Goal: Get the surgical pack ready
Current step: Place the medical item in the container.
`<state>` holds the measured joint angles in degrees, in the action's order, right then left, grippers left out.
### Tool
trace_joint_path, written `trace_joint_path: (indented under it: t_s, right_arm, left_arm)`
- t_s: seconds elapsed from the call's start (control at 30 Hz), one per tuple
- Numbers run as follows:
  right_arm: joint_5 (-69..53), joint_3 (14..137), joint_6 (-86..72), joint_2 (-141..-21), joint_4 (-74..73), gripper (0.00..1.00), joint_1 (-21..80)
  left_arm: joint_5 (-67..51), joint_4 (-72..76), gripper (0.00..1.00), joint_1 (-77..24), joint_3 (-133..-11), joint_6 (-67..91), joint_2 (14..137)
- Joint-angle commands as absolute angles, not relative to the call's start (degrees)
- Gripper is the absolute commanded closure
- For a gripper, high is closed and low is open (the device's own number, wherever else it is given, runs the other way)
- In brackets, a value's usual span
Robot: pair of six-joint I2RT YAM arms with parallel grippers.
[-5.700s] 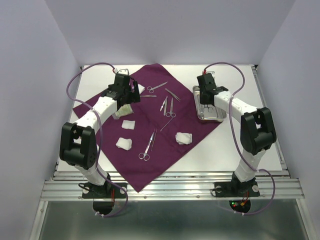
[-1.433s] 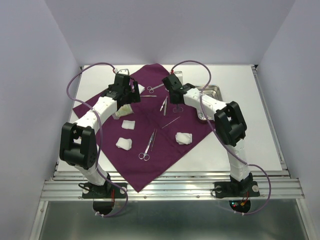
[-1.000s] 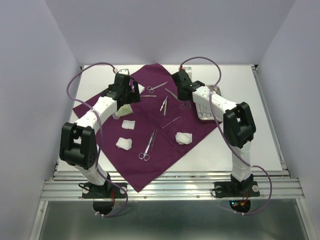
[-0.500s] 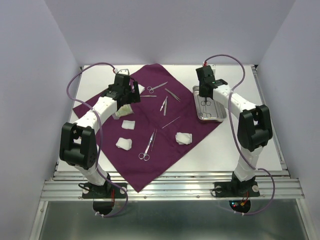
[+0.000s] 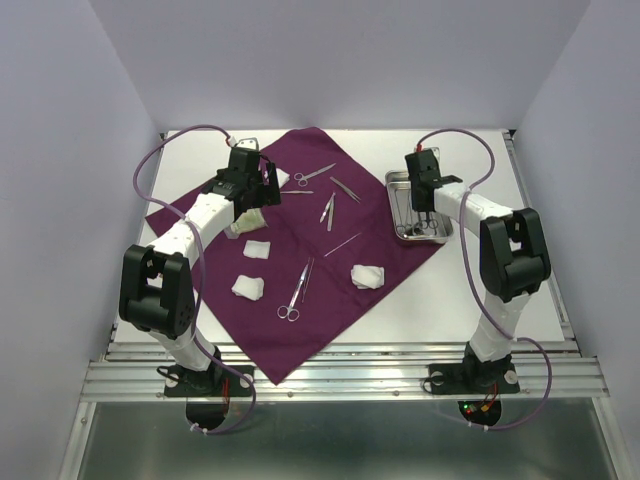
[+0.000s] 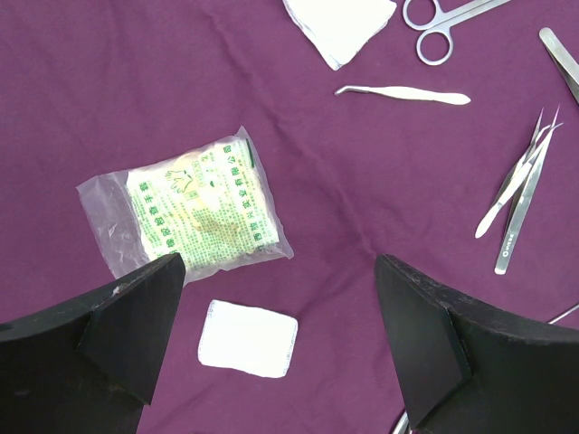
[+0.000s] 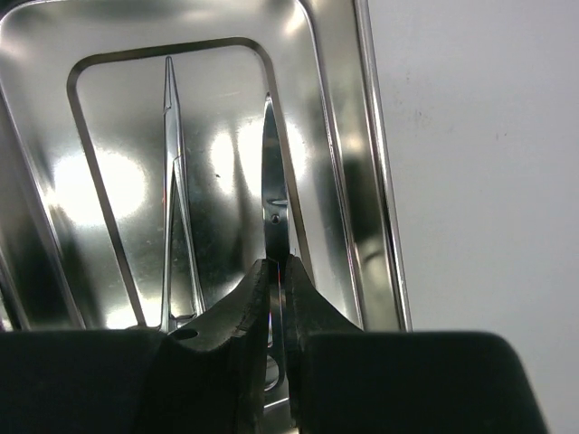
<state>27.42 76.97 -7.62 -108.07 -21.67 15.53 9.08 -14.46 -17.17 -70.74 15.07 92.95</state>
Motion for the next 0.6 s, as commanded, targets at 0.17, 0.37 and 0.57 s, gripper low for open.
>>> trace_joint_path:
  t_s: [0.17,0.37,0.57]
  right_arm:
    - [28.83,76.82,-5.63,-109.86,-16.35,0.81,14.85]
    - [29.09,77.08,-5.8,-109.69,-16.44,0.66,14.85]
    - [27.51,77.95,-6.33,-106.09,-17.31,0.61,14.85]
  left_arm:
    - [9.67,-14.06,0.01,-17.31,-70.66,14.59,91.76]
    - [9.49,-14.06,0.01,-17.31,-70.93,14.5,91.76]
    - [9.49,-14.24,0.01,-17.31,-71.1,14.41,91.67]
